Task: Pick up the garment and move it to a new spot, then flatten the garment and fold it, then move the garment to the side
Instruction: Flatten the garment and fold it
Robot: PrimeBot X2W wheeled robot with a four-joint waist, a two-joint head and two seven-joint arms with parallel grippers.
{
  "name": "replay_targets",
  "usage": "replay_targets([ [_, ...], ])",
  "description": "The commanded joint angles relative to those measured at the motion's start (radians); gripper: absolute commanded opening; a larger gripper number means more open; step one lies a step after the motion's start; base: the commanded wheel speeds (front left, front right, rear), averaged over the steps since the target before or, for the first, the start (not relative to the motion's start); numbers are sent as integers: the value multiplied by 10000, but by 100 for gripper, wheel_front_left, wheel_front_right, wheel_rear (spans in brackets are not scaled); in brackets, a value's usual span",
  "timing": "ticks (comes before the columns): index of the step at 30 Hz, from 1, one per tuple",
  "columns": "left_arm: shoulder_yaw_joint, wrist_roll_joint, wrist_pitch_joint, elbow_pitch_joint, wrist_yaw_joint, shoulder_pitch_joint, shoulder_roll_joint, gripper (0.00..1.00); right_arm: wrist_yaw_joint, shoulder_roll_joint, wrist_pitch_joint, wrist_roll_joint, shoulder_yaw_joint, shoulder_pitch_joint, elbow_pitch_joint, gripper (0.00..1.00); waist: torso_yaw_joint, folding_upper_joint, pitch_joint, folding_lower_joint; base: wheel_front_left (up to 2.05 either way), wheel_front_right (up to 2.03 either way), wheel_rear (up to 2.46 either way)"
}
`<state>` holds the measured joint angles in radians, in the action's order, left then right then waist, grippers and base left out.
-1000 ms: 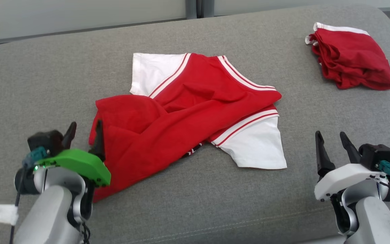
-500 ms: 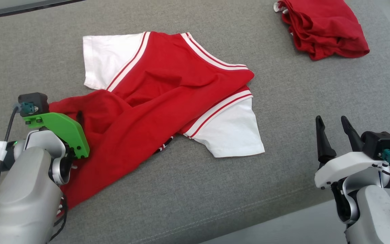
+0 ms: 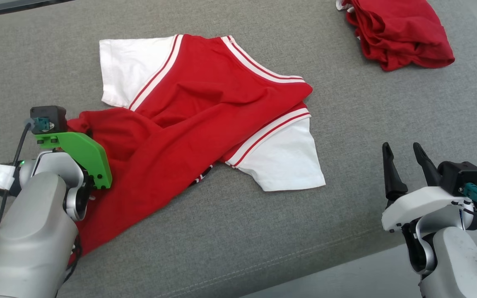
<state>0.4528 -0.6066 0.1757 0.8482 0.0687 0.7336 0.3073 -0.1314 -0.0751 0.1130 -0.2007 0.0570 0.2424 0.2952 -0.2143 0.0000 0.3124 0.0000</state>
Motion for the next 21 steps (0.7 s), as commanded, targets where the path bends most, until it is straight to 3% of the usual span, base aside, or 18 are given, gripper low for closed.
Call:
replay_targets([
  [1,-11,129,-185,41,61,166,159,0,15,0,76,-34,21,72,25,100,59,0,0,0,0,0,0],
  [7,-71,371,-1267,-231,262,538,241,0,15,-30,88,-51,55,60,20,100,159,0,16,0,0,0,0],
  [21,124,1652,-3959,-653,1252,1777,735,0,15,-121,-11,-11,166,140,-142,100,132,0,164,0,0,0,0],
])
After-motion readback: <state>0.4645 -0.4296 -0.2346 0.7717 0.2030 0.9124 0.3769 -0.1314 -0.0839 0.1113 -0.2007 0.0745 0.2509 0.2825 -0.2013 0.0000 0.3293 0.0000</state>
